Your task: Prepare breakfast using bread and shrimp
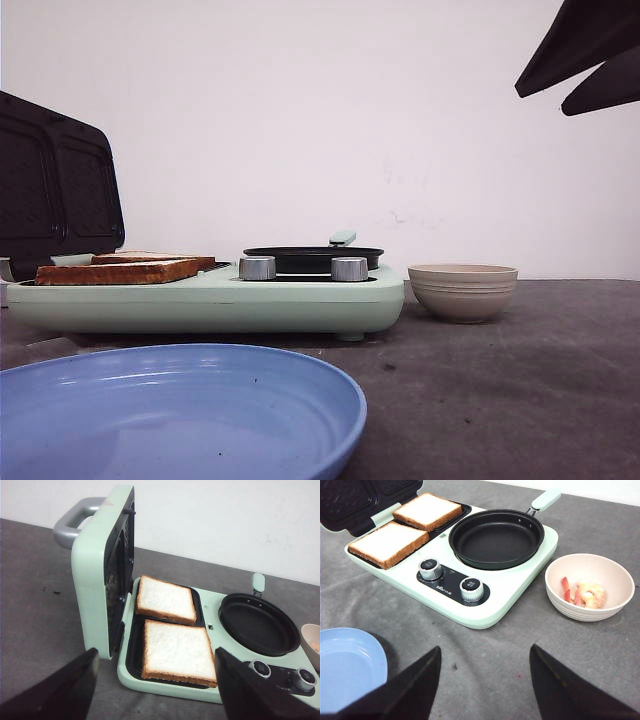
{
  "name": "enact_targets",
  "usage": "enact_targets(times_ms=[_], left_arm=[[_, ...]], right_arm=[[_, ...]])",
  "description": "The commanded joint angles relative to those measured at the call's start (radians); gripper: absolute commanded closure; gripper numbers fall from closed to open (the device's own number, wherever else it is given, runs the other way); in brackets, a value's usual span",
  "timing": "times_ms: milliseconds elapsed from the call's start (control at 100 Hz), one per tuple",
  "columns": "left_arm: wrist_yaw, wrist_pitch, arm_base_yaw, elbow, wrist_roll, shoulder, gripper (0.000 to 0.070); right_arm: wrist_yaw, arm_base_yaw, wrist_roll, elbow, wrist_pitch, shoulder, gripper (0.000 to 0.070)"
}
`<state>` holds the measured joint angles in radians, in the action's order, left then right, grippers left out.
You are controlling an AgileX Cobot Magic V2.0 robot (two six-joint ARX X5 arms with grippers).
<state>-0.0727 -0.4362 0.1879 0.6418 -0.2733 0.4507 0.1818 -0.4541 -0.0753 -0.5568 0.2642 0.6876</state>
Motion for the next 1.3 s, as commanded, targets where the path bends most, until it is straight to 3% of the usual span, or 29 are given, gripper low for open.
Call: enact_targets(times_ms=[0,420,750,950,1290], left_arm=[[0.001,0.011,0.001,0.002,-0.005,0.009,0.0304],[-0.010,0.015,-0.005,0.002,-0.037,0.037,0.0300],[0.008,0.054,-0.112,0.002,-0.170,0.106,0.0255],[0.129,0.170,-0.228,0.002,-0.291,0.178,0.0255],[0.417,0.429,-0.504,0.002,-0.551,0.338,0.0255]], right_arm=[[0.000,-0.003,-0.003,-0.006,-0.014,0.003,0.0362],[0.000,-0.003,-0.003,-0.006,-0.033,0.003,0.0362],[0.000,-0.003,-0.003,-0.006,-0.033,0.003,0.0362],[0.000,-0.003,-0.003,-0.006,-0.033,0.003,0.0362],[0.001,-0.003,-0.003,-0.006,-0.033,0.003,0.0362]])
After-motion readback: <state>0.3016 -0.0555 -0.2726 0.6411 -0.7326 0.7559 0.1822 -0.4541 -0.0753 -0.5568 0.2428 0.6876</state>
